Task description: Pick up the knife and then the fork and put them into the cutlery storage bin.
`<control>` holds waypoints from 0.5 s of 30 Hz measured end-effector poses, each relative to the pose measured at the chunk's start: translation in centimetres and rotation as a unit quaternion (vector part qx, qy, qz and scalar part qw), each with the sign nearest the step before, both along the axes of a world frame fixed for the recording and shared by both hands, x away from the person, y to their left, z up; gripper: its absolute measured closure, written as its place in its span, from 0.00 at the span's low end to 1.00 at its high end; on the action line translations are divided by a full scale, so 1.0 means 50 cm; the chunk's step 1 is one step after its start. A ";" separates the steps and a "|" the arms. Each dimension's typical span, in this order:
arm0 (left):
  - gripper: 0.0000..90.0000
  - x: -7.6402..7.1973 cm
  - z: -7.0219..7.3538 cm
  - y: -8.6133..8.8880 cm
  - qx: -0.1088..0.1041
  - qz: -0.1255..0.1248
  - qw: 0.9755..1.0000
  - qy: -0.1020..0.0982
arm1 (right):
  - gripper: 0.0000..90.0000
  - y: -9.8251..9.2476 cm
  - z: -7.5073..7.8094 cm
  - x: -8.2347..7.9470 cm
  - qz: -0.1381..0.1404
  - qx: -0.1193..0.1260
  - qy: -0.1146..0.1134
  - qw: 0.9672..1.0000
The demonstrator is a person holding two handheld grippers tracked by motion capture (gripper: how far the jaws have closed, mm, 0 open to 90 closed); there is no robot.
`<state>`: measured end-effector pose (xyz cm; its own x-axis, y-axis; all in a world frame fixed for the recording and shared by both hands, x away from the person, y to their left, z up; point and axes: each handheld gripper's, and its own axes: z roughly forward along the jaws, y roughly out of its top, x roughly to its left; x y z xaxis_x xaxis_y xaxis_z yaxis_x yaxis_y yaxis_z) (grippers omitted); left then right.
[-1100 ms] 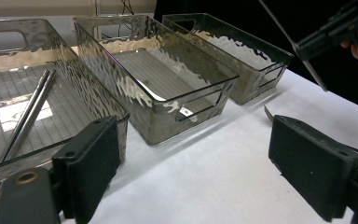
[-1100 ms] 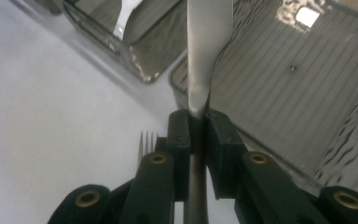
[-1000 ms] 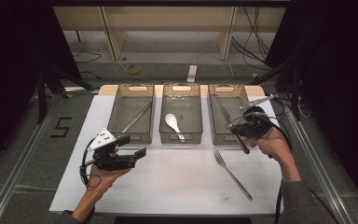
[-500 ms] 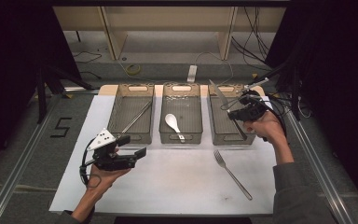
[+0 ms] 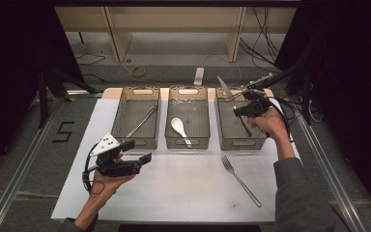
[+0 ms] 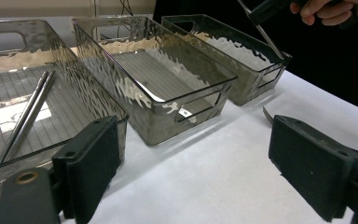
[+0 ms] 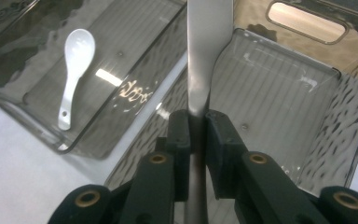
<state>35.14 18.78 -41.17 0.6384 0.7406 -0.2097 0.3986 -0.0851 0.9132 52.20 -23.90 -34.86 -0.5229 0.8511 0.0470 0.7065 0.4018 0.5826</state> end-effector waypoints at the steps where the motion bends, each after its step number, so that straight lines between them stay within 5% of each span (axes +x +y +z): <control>1: 0.18 0.000 0.000 0.000 0.000 0.000 1.000 0.000 | 0.90 -0.001 -0.002 0.004 -0.003 0.000 0.001 1.000; 15: 0.18 0.000 0.000 0.000 0.000 0.000 1.000 0.000 | 0.90 -0.016 -0.024 0.027 -0.037 -0.014 0.013 0.999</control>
